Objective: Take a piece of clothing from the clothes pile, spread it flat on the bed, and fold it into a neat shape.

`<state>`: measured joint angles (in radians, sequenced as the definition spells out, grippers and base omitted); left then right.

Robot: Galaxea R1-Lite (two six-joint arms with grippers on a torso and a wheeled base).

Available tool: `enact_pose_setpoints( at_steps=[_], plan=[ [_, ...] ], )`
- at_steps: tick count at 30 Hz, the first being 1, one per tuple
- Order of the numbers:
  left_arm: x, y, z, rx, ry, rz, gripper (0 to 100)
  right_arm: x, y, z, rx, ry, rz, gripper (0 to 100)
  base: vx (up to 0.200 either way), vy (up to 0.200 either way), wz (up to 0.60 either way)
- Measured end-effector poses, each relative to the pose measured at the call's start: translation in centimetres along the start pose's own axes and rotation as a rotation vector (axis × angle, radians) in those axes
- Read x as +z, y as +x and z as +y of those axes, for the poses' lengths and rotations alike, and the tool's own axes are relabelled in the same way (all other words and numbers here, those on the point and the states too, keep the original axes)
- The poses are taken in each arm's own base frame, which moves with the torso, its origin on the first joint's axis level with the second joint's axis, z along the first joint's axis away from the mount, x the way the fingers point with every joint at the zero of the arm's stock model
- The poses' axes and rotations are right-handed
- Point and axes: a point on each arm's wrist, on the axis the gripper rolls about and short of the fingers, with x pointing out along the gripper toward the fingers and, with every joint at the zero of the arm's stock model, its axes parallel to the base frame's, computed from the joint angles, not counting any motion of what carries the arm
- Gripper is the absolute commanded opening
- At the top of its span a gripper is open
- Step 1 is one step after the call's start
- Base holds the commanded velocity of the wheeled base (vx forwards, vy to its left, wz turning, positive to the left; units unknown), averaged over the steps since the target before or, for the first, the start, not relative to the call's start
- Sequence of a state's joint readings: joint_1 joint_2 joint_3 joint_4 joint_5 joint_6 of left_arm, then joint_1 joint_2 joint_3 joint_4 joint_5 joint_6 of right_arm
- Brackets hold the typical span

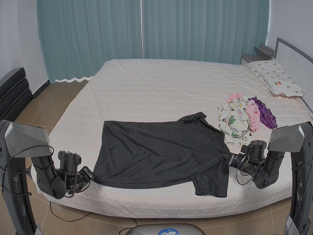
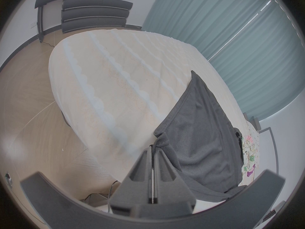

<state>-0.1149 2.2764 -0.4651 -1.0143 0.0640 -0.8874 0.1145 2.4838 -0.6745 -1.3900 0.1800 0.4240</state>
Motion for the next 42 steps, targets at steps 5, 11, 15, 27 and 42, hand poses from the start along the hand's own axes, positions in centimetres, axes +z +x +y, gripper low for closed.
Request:
enact_pose_setpoints(
  at_steps=[5, 11, 15, 27, 42],
  plan=[
    [0.1, 0.0, -0.1, -0.002, 0.0, -0.002, 0, -0.4, 1.0, -0.3, -0.011, -0.011, 0.023, 100, 0.0, 0.0, 0.0],
    [0.1, 0.1, -0.1, -0.003, -0.001, -0.002, 0, -0.7, 0.0, -1.5, -0.052, 0.01, 0.048, 100, 0.0, 0.0, 0.0],
    [0.1, 0.1, -0.1, -0.004, -0.001, -0.002, 0, -0.7, -2.3, -2.0, -0.085, 0.07, 0.076, 100, 0.0, 0.0, 0.0],
    [0.0, 0.0, -0.1, -0.002, 0.0, 0.0, 0, -4.1, -8.6, 0.4, -0.091, 0.173, 0.285, 100, 0.0, 0.0, 0.0],
    [0.0, 0.0, 0.0, -0.002, 0.0, 0.0, 0, -7.6, -8.6, 3.2, -0.099, 0.084, 0.354, 100, 0.0, 0.0, 0.0]
  ],
)
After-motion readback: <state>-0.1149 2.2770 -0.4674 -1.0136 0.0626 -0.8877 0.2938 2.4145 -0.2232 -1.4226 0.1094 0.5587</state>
